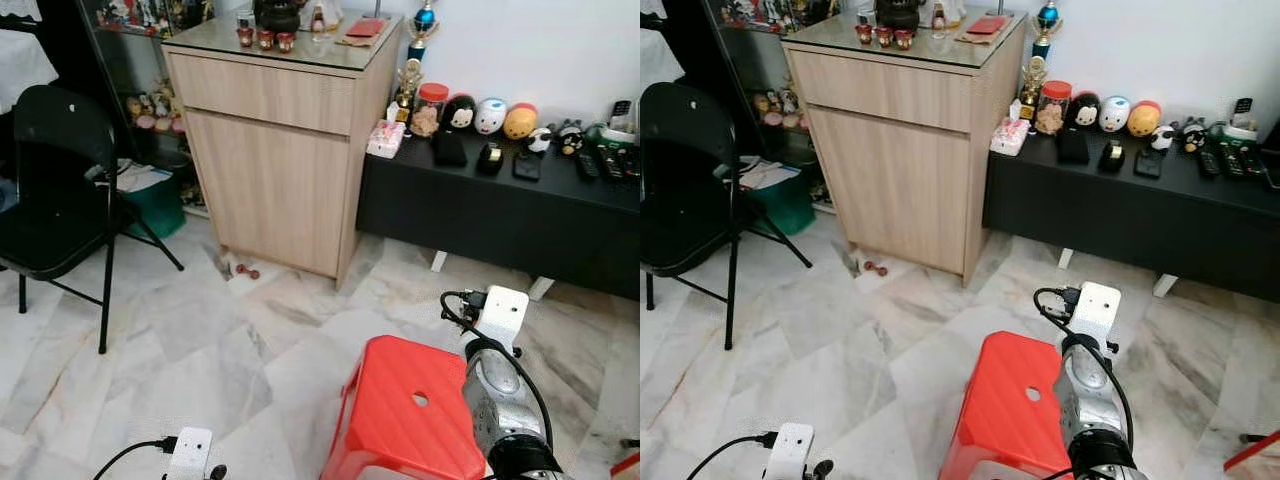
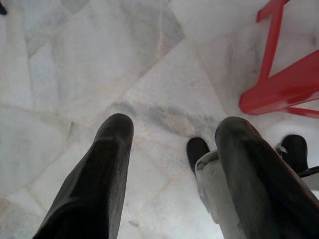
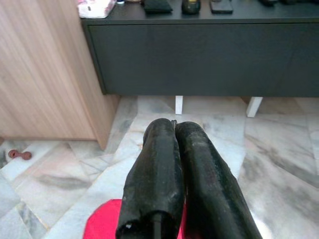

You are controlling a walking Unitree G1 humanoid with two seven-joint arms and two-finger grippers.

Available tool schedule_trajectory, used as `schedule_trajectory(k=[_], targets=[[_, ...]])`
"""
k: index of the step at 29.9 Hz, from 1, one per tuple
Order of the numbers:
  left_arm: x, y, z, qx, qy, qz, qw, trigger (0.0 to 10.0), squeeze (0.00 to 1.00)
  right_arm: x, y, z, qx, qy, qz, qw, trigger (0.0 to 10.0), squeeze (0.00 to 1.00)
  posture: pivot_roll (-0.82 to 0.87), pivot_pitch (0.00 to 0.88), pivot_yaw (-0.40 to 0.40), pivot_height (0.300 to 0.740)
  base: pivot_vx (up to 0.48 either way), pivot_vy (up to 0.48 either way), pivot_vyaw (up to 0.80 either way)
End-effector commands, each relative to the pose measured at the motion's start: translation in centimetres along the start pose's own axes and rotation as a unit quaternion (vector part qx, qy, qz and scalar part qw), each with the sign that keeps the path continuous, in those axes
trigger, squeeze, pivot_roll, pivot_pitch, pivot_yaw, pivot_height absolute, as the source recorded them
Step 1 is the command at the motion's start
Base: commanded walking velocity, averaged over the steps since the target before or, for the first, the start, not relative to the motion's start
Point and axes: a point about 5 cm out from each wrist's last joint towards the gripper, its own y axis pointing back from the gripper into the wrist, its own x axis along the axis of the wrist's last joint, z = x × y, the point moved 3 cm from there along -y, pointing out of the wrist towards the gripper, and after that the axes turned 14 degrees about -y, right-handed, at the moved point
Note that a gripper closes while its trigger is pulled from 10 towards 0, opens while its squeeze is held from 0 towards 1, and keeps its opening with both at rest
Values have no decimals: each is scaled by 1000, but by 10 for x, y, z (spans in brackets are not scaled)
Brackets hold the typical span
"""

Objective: Hang keys on a hook

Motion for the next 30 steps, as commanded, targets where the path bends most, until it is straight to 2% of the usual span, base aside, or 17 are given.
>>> schedule_trajectory(k=[1, 8, 19, 30], targets=[[-7, 1, 6, -8, -9, -14, 1000, 10000, 0, 3, -1, 2, -7, -1, 2, 1000, 10000, 0, 29, 0, -43, 740, 0, -285, 0], [-8, 2, 5, -7, -4, -15, 1000, 10000, 0, -4, 1, 6, -20, -8, -9, 1000, 10000, 0, 31, 0, -43, 740, 0, -112, -736], [-9, 2, 6, -9, -9, -15, 1000, 10000, 0, 0, 1, 7, -20, -6, 1, 1000, 10000, 0, 31, 0, -44, 740, 0, -44, -749], [-9, 2, 6, -10, -12, -15, 1000, 10000, 0, 2, 1, 4, -11, 5, 8, 1000, 10000, 0, 26, 0, -40, 740, 0, -323, 0]])
